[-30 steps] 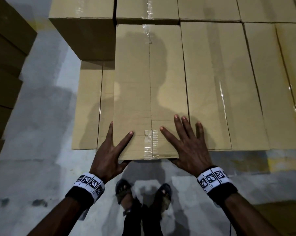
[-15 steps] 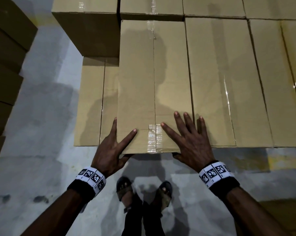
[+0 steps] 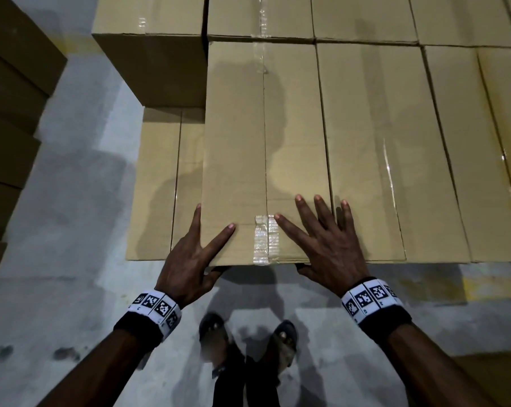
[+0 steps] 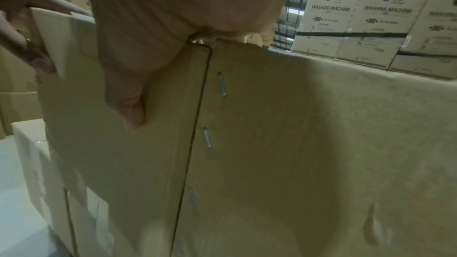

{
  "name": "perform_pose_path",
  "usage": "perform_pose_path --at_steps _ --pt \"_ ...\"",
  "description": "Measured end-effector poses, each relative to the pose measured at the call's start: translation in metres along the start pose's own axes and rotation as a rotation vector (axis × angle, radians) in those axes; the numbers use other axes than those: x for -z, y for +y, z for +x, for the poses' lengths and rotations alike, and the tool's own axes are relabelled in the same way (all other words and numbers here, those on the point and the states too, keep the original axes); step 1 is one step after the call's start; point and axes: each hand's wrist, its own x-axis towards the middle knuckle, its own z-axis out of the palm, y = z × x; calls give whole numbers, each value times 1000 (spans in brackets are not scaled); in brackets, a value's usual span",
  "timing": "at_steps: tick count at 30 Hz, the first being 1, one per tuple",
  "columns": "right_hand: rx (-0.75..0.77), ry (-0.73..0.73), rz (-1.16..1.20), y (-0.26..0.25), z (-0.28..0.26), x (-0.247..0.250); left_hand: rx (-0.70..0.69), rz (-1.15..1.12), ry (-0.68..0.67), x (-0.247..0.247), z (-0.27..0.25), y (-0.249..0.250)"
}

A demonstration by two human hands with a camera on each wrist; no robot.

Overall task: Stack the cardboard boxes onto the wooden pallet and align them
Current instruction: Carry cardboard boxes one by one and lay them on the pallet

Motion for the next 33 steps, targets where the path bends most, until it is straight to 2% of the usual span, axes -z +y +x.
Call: perform_pose_path --at_steps 9,13,18,24,29,33 --pt "-3 12 60 6 -2 -6 59 -29 23 0 -1 4" --pt "-88 38 120 15 -13 -11 113 -80 34 -2 -4 6" --pt "-276 90 202 30 -34 -21 210 -182 66 -4 -8 14" --pt "-290 114 193 31 -39 -28 314 -196 79 -2 -8 27" --pt "-275 96 185 31 -39 -25 359 -173 35 2 -8 32" --pt "-286 -30 235 30 -40 -7 374 -38 -95 19 -11 43"
